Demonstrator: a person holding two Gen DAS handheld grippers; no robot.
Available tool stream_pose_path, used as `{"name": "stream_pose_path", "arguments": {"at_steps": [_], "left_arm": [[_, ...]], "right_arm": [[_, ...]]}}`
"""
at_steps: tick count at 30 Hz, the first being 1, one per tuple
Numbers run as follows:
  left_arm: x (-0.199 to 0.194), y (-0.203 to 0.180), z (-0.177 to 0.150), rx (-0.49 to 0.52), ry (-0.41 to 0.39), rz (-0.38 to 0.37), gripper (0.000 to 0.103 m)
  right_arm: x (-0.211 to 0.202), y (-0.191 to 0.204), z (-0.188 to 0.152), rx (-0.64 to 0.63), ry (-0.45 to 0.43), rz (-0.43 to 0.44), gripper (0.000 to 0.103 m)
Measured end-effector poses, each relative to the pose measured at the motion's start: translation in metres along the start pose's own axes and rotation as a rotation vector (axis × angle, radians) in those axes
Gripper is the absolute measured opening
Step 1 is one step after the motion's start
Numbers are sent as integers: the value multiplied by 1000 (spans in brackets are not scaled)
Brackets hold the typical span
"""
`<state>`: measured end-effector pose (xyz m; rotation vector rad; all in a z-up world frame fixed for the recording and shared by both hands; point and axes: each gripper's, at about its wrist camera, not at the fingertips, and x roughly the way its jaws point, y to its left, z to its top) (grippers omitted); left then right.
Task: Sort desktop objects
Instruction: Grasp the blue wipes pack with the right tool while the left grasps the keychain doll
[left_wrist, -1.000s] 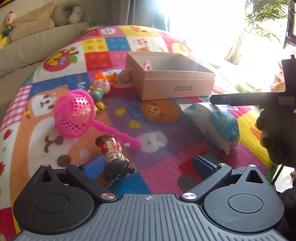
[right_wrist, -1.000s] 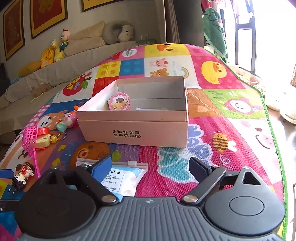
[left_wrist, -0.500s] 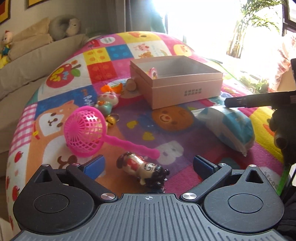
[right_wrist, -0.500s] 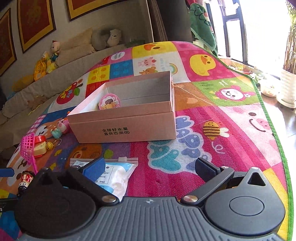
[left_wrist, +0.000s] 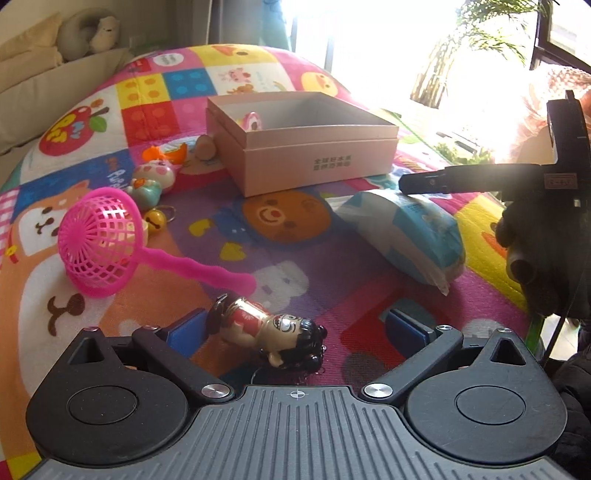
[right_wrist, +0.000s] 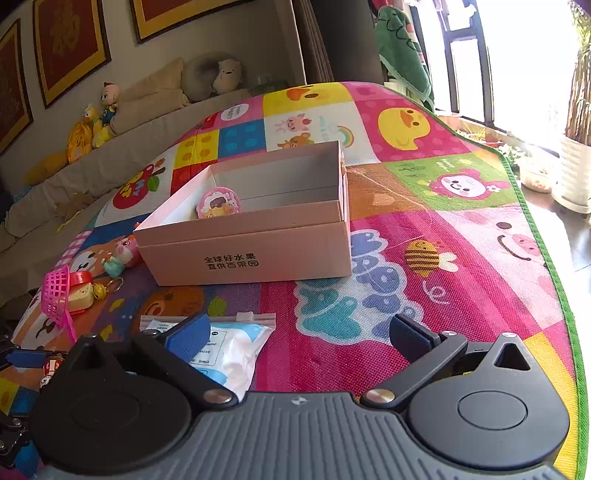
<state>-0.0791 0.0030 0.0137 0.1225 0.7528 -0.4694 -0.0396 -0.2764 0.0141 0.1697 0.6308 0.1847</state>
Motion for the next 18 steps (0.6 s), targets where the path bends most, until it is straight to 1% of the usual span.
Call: {"name": "stream_pose_path", "arguments": {"at_steps": [4,5,7,9,10,12,15,18], "left_arm": [[2,2,-1,-3,12,85,103],[3,4,-1,-14,13,97,103],[2,7,0,-27,9,100,101],[0,7,1,-25,1,96,91],[-1,6,2,-23,-2,96,84],[-1,4,3,-23,-9,96,80],[3,1,2,-19,-7,98,73],[2,-2,2,-17,-14,95,73]], "right_arm": [[0,0,0,-1,0,-1,103],[0,0,0,-1,-1,0,103],[0,0,0,-3,-2,-1,103],[-1,0,0,-8,-5,2,103],[-2,1,0,-14,-8,8,103],[-6,3,0,-35,-8,42,103],[-15,11,-1,-59,16,133,103],[-22,27,-2,-124,35,195,103]]}}
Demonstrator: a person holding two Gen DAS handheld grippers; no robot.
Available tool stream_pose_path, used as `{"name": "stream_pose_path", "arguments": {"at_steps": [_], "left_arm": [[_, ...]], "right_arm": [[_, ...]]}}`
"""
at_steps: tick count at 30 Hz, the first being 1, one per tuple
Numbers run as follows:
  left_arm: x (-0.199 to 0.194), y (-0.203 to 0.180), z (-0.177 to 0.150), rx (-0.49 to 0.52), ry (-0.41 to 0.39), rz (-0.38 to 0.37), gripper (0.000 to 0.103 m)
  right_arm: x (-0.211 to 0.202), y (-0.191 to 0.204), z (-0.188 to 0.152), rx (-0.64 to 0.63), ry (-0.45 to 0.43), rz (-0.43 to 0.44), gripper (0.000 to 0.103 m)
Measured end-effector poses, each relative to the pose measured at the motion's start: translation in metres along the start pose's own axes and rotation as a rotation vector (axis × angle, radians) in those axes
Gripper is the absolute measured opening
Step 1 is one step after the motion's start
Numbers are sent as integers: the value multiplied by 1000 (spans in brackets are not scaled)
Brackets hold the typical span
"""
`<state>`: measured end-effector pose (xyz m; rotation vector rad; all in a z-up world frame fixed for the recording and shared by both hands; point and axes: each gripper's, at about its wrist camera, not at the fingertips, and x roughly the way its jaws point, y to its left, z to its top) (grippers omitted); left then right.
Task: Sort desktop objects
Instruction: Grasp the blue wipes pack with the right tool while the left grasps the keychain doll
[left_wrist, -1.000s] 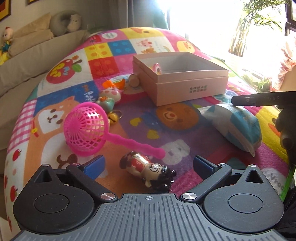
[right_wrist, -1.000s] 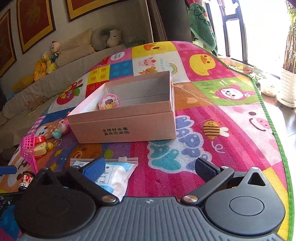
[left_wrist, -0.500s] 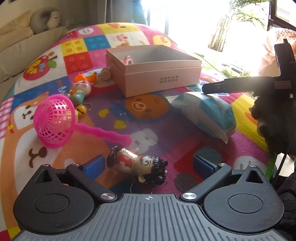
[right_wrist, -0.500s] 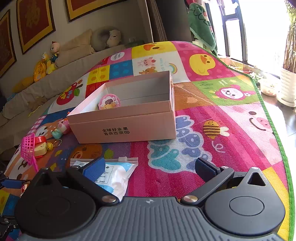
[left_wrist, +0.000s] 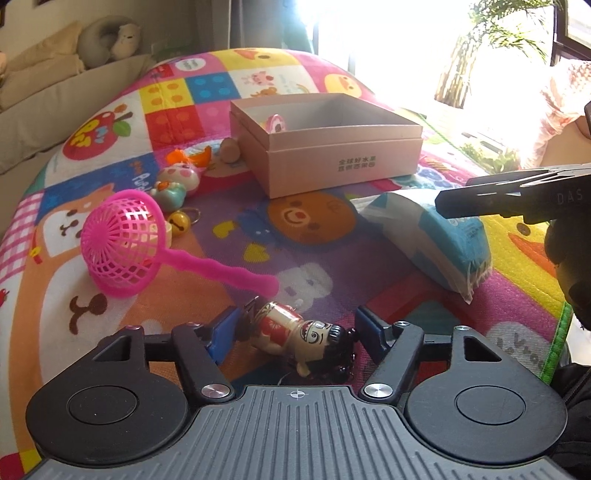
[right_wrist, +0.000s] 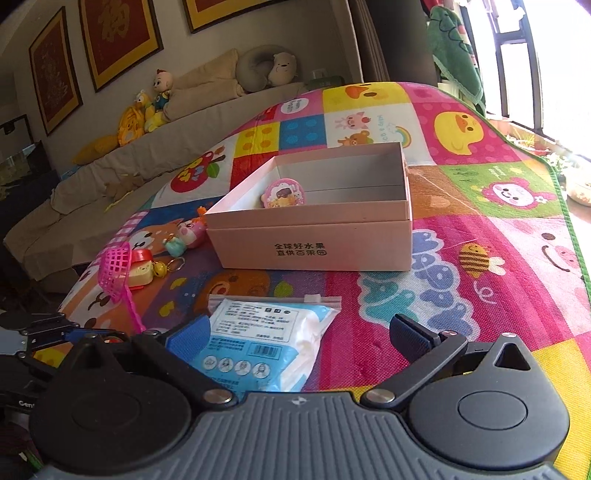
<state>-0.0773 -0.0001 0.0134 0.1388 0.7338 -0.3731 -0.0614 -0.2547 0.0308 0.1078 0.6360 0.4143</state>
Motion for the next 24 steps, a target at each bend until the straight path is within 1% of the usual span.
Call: {"name": "stream_pose_path", "arguments": {"at_steps": [3,7,8,10,14,16,19,22,24], "left_arm": [[-3,1,-1,-9,-10,1,73],[-7,1,-3,-16,-17,9,73],[-7,2,-3,-17,-17,11,73],[-8,1,-4,-21,-16,15,73],[-11,0,-5,-24,-20,19,73],[-13,-2,-6,-24,-26,18,73],[-18,-5,-4,-21,-49,18,73],[-27,-8,4,-10,-86,25,73],[-34,-11,15,8,-125,37,73]], "right_arm": [[3,15,1,-43,17,6,103],[17,21,0,-36,73,-7,102],[20,22,-1,-37,85,-11,99],[22,23,-2,-43,111,-13,83],[19,26,-2,-51,135,-22,72],[15,27,-2,-52,144,-15,61],[6,28,0,-54,145,-11,55],[-4,27,4,-46,126,-11,54],[-15,25,12,-33,92,-5,54]]}}
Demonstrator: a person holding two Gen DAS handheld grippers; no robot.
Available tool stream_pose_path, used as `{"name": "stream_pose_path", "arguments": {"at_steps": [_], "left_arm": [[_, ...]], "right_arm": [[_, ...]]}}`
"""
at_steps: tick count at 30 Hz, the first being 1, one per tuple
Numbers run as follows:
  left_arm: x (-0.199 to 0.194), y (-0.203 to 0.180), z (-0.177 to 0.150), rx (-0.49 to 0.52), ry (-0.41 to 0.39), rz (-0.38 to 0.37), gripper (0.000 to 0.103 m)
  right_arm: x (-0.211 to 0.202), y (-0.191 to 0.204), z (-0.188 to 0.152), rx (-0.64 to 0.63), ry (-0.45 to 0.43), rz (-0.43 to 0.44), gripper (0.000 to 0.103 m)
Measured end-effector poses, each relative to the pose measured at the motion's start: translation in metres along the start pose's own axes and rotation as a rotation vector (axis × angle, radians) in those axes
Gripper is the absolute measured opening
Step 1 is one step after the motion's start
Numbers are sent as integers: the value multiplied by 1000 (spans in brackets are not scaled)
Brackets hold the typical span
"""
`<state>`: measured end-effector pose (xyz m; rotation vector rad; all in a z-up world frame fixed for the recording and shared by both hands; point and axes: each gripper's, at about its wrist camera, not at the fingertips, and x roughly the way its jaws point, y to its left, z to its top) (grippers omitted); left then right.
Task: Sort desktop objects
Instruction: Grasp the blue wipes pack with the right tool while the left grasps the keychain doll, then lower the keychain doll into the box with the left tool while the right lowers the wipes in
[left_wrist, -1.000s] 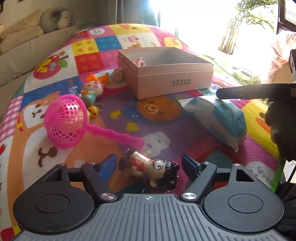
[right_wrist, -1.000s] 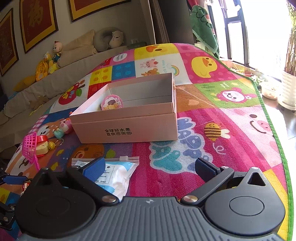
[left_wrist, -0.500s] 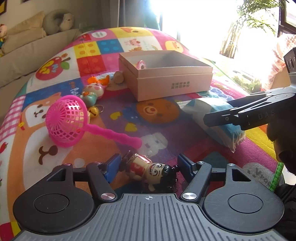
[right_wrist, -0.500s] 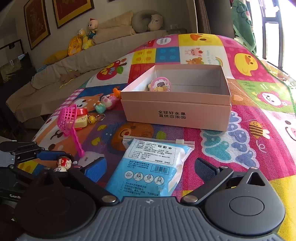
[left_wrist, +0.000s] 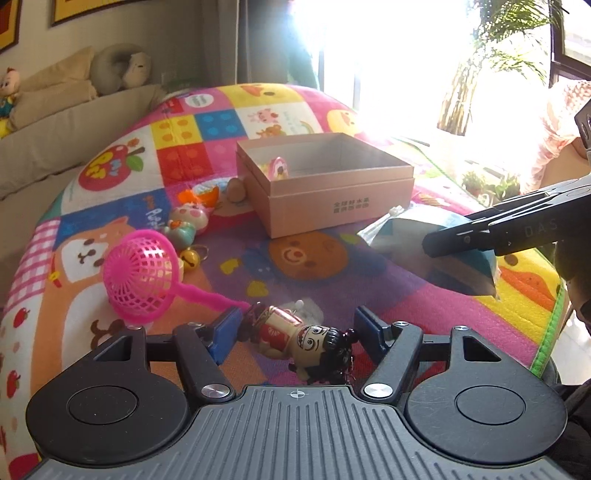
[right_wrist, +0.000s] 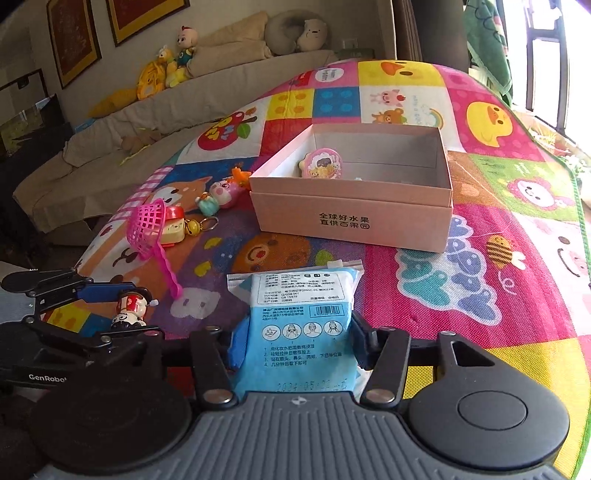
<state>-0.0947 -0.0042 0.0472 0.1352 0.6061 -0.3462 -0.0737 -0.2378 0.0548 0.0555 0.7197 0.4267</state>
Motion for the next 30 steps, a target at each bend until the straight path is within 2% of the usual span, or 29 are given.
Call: {"name": "stream_pose_path", "arguments": {"at_steps": [3,7,10,13,17,23,27,30], "left_arm": [[-7,-5,26,31,-86,37,73],[-8,-14,69,92,-213,65,73],[8,-20,97,121,-253,73,73],[35,-24,120,116,-250,69,73],[82,-23,141,76,-208,58,73],[149,-15,144,14,-115,66,73],[161,-9,132,-22,-85,50,76],[146,-4,126,-28,-121,37,90]], "right_arm": [[-24,-3,19,3,-85,5,54],[-56,-7,48,-17,-221,-31,54],[-71,-15,66,-14,-295,-71,54],[-76,-26,80,-1,-338,-99,54],[-69,-40,91,9,-352,-134,54],[-48,-57,96,30,-318,-165,54],[-32,-64,97,39,-286,-178,54],[-19,-65,102,27,-269,-184,54]]}}
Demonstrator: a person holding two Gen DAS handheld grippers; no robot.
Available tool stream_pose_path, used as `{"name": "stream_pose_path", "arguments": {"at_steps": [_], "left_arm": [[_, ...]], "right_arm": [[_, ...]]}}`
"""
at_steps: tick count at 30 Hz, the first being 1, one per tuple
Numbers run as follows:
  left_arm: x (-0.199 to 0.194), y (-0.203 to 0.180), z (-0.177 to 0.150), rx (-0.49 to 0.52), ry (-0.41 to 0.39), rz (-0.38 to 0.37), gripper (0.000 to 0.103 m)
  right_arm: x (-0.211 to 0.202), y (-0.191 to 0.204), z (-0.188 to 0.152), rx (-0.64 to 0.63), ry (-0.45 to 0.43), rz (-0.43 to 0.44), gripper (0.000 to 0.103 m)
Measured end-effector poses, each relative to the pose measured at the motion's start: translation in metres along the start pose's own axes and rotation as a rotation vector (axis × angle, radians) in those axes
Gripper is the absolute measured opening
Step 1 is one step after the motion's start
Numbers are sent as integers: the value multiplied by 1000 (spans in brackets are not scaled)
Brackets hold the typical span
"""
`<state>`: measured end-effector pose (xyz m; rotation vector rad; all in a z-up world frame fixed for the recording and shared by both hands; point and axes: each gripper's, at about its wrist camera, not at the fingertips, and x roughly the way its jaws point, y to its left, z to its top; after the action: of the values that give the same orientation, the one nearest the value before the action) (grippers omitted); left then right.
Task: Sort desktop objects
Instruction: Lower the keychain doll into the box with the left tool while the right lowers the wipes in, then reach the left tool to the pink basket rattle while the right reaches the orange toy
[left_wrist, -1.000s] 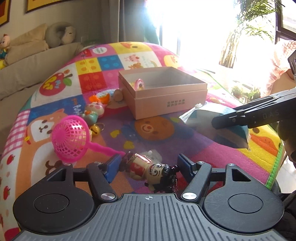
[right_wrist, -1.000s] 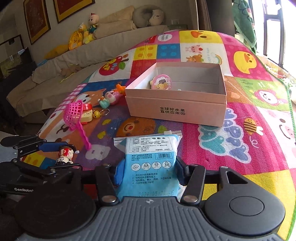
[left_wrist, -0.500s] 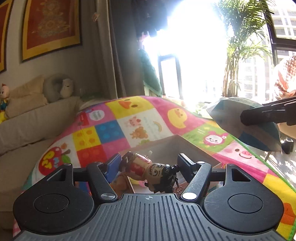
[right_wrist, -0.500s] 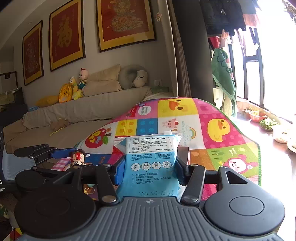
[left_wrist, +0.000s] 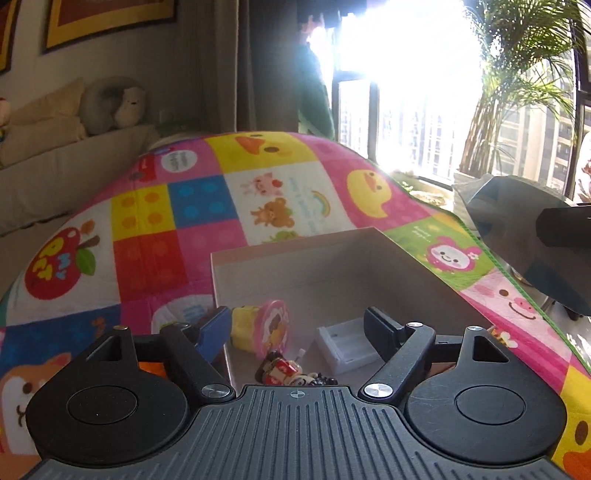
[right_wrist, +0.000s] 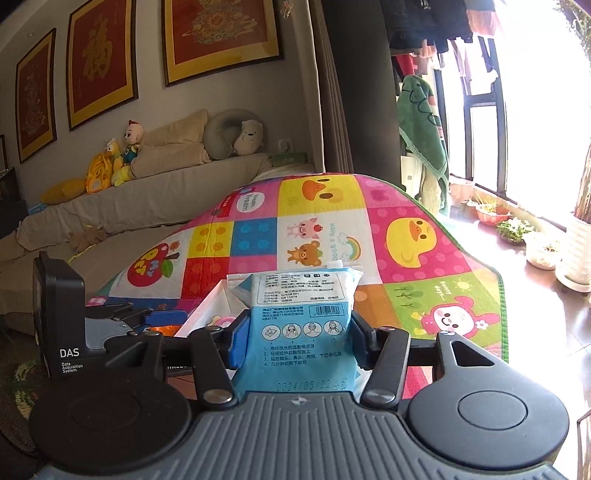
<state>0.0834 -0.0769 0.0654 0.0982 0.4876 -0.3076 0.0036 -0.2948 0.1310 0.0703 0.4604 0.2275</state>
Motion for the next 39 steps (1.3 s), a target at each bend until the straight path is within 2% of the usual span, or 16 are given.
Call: {"name": "stream_pose_path", "arguments": {"at_steps": [1,4,11,15,18,20,22,24,27,31,35,39], "left_arm": [[-7,1,-1,2,-16,3,95],[-30,8,-7,-1,-38,19,95],[-75,29,-39,-65,-3,20,97],[-91,39,-57,-87,18,31,98],[-97,46,-67,-106,27,39,99],[-98,50,-72,-121,40,36,99],[-96,53,-77,-137,52,36,99],[-98,55,-81,-151,58,25,99],[-101,55,-85,-159,55,6,100],[-107,57,-88,-173,45,-3,100],[-117,63,-87,-184,22,22,100],[-126,77,-86,-215,1,85,100]], "right_arm": [[6,2,2,-11,3,2,54],[34,8,13,-44,32,18,54],[134,27,28,-131,200,43,54],[186,40,22,-233,330,78,54],[205,54,19,-360,372,70,54],[212,65,16,-473,381,40,57],[215,74,13,-565,373,-16,72],[212,74,12,-601,366,-54,73],[206,66,15,-573,382,-74,73],[197,48,22,-421,428,-62,73],[182,50,35,-337,371,-73,73],[167,76,55,-211,333,80,73]]}}
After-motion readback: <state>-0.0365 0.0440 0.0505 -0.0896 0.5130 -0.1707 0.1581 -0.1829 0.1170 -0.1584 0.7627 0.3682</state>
